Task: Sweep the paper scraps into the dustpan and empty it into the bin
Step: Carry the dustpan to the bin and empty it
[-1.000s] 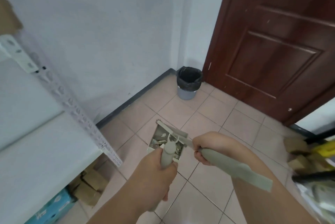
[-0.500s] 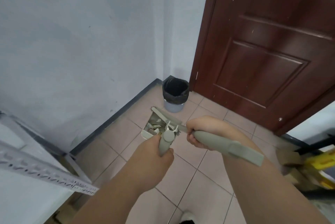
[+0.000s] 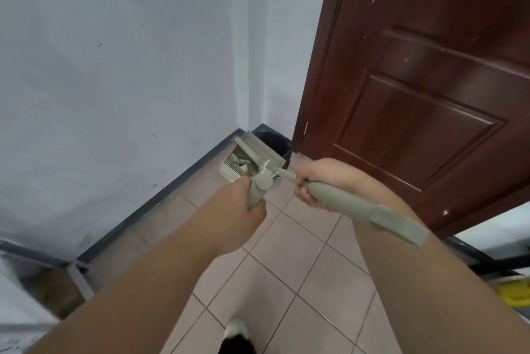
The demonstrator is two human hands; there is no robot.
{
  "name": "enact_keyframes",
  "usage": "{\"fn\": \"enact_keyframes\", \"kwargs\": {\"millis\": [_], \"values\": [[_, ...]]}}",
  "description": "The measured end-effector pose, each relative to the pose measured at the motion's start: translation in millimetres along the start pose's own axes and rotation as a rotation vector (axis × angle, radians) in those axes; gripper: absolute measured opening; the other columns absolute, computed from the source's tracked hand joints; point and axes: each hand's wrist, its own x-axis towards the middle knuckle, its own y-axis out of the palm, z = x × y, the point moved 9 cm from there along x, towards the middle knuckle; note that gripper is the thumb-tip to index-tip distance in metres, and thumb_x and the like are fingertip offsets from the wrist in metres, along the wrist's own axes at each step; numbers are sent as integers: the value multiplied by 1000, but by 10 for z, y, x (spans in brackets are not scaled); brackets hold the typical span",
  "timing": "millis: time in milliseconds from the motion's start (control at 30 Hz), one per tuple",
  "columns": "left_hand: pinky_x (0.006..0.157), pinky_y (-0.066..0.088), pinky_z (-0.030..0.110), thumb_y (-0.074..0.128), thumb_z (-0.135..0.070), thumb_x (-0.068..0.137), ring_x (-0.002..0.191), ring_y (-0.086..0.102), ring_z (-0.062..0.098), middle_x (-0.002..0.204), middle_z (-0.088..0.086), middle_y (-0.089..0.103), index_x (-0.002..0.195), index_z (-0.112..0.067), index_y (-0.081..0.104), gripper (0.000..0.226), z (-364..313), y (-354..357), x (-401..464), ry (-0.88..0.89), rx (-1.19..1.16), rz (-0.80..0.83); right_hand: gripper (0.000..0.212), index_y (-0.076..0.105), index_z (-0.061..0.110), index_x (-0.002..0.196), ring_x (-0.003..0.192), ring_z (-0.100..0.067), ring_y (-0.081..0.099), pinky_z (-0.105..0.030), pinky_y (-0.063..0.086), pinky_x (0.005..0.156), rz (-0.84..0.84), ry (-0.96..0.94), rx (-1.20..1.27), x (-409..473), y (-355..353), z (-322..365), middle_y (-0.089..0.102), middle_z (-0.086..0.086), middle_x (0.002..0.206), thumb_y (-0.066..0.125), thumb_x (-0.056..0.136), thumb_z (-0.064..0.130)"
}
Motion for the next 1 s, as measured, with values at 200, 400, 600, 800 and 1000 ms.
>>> {"fn": "enact_keyframes", "kwargs": {"millis": [200,400,600,800,1000], "values": [[54,41,27,48,-28,90,63,53,14,78,0,58,98,-19,50,13,30,-82,847,51,87,68,10,47,1,86,26,-6,47,-9,43,32,-2,-1,141,535,-212,508,49,-7,62,37,88,2],[50,35,25,47,-28,90,59,49,11,70,-5,51,71,-27,37,21,47,-176,1702,74,262,114,11,43,9,82,24,-7,47,-8,37,27,-8,60,217,1121,-460,938,48,-4,46,36,90,5],[49,32,24,47,-26,90,58,43,8,69,-7,43,81,-20,38,14,-91,-173,2249,103,354,136,7,44,8,93,27,-6,49,-10,41,29,63,102,318,1570,-683,1198,48,-2,47,38,89,8],[47,31,23,44,-24,91,55,40,8,68,-2,45,88,-13,41,11,-240,-98,2577,105,471,169,12,51,3,87,28,-4,48,-10,42,29,103,83,365,1795,-967,1365,51,-1,43,40,88,9],[55,37,29,41,-20,91,61,48,17,75,3,51,86,-15,41,8,-430,63,2815,96,564,227,18,50,3,75,29,-2,46,-10,41,29,102,70,447,2020,-1222,1370,49,-1,42,40,89,10]]}}
